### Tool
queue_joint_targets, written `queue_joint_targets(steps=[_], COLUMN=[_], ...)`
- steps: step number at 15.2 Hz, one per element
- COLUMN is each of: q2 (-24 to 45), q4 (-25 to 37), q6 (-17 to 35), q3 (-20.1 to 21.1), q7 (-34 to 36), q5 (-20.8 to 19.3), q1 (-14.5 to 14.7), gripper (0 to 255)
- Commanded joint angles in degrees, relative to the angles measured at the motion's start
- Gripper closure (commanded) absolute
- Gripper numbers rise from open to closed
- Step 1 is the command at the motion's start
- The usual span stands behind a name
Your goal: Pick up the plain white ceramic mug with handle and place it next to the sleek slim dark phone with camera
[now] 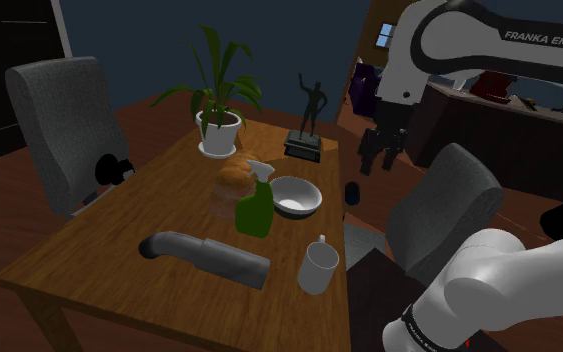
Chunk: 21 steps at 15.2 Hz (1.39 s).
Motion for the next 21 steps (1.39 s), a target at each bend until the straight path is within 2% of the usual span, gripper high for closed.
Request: queue_joint_targets(steps=[1, 7, 12, 20, 21], q2=[0.00, -5.38, -7.02, -1.84, -1.38], q4=[0.00, -11.01, -18.29, -25.39, -25.55], q6=[0.00, 9.91, 19.02, 36.41, 37.22], q3=[0.00, 7.32, 14.35, 27.87, 28.50], q7=[0.00, 5.38, 10.14, 18.79, 19.19], q5=[0.00, 3.92, 7.83, 13.99, 14.18], q1=[0.00, 3.14, 6.65, 12.06, 12.21], gripper=[0, 0, 0, 0, 0])
